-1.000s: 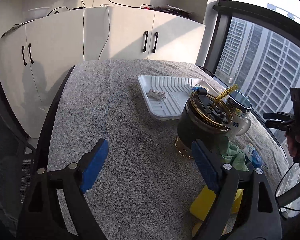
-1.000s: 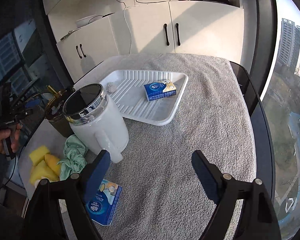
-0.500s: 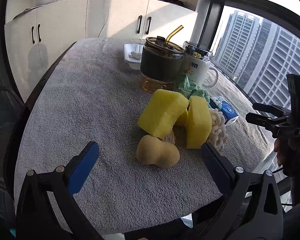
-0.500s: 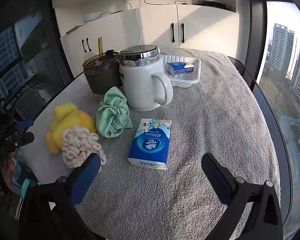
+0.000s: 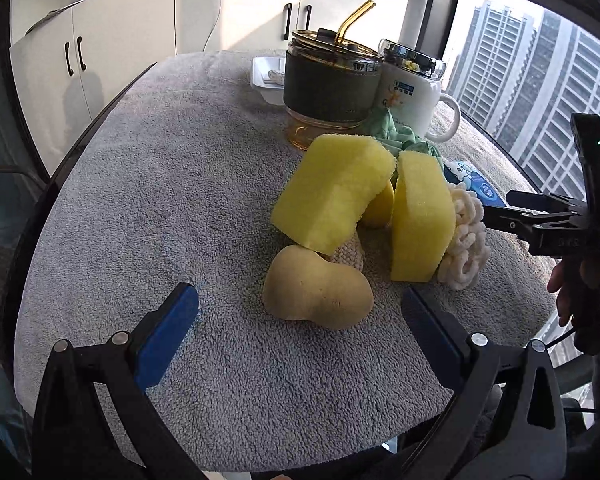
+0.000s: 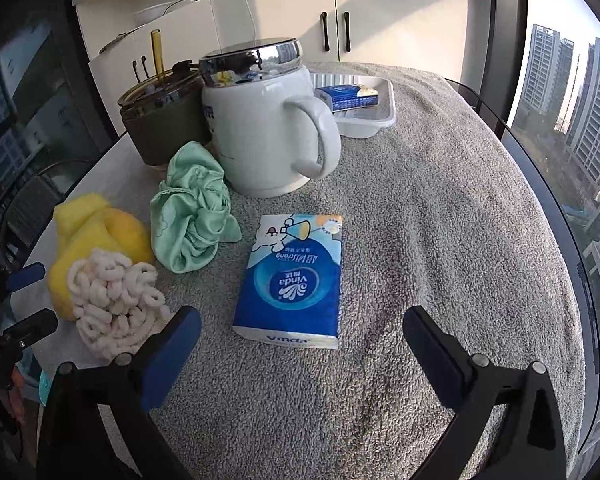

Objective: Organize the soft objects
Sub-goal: 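Grasp the tan gourd sponge with the left tool while the right tool grasps another tissue pack, then carry the gourd sponge and tissue pack over the white tray with both tools, then lower and release the gourd sponge and tissue pack into the tray with both tools, then move both tools back toward the yellow sponges and loofah, then grasp a yellow rectangular sponge with the left tool while the right tool grasps the white loofah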

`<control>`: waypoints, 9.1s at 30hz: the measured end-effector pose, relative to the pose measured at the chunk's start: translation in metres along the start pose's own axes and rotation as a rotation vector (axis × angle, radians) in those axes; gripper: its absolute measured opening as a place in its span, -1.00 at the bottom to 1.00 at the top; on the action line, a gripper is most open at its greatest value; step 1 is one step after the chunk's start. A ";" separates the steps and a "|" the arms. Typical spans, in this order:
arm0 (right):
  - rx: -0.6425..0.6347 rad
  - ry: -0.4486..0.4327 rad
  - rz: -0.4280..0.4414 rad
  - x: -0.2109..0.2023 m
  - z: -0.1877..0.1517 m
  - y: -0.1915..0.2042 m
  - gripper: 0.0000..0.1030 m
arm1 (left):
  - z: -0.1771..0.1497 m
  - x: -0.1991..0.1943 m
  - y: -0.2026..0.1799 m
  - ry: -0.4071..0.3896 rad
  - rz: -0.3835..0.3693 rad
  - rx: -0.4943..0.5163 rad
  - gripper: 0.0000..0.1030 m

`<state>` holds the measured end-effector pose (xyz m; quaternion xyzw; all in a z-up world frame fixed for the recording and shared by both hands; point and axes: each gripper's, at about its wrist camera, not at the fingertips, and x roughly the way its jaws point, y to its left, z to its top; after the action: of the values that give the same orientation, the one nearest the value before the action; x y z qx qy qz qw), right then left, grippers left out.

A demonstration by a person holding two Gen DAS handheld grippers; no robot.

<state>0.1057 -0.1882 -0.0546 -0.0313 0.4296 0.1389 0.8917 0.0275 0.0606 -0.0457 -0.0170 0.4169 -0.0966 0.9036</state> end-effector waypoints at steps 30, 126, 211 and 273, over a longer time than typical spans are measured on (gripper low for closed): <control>-0.047 -0.006 -0.077 0.023 0.007 0.010 0.43 | 0.004 0.021 -0.008 -0.008 -0.003 0.046 0.05; -0.622 0.083 0.263 0.163 0.252 -0.019 0.07 | 0.314 0.262 -0.001 0.106 -0.195 0.434 0.02; 0.004 -0.127 0.191 0.002 0.065 -0.097 1.00 | 0.125 0.023 0.106 -0.160 -0.077 -0.034 1.00; -0.130 -0.081 0.218 -0.002 -0.012 0.075 0.76 | 0.054 0.039 0.013 -0.106 -0.118 0.112 -0.56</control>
<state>0.0755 -0.1189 -0.0558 -0.0364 0.3841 0.2635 0.8841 0.0952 0.0629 -0.0404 0.0041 0.3609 -0.1716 0.9167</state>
